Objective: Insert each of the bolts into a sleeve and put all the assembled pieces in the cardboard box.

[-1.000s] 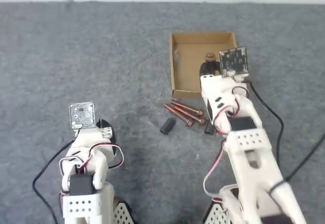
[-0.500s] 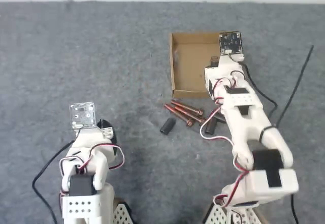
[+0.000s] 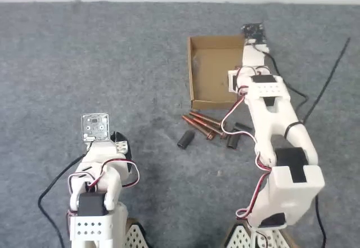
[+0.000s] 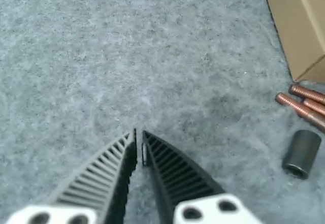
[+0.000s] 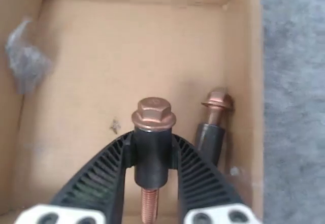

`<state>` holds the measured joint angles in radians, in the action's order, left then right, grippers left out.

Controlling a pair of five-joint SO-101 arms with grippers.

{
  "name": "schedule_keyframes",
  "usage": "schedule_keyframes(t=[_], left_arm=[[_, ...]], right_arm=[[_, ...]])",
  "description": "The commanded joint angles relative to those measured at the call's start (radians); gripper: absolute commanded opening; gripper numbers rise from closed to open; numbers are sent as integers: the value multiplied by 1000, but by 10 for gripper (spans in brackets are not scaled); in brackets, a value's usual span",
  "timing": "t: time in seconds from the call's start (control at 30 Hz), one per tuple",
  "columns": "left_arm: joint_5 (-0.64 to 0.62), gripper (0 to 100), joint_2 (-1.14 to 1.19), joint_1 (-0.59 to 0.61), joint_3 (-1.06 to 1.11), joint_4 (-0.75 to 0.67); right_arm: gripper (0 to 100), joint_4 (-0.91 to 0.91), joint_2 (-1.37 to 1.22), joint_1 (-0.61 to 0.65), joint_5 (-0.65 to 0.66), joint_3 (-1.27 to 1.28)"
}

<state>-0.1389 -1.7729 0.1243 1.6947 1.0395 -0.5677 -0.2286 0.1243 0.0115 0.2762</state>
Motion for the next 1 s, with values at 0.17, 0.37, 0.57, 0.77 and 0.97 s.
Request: schedule_keyframes(t=[0.17, 0.37, 0.57, 0.77, 0.97], left_arm=[[9, 12, 11, -5, -8, -3], [9, 12, 9, -5, -8, -3], [9, 12, 9, -5, -8, -3], [9, 12, 9, -5, -8, -3], [9, 12, 9, -3, -8, -3]], right_arm=[[169, -74, 16, -21, -18, -83], [169, -139, 31, -21, -17, -101], [169, -314, 139, -21, -17, -133], [6, -484, 226, -22, -17, -130], [5, -730, 286, -25, 18, -130]])
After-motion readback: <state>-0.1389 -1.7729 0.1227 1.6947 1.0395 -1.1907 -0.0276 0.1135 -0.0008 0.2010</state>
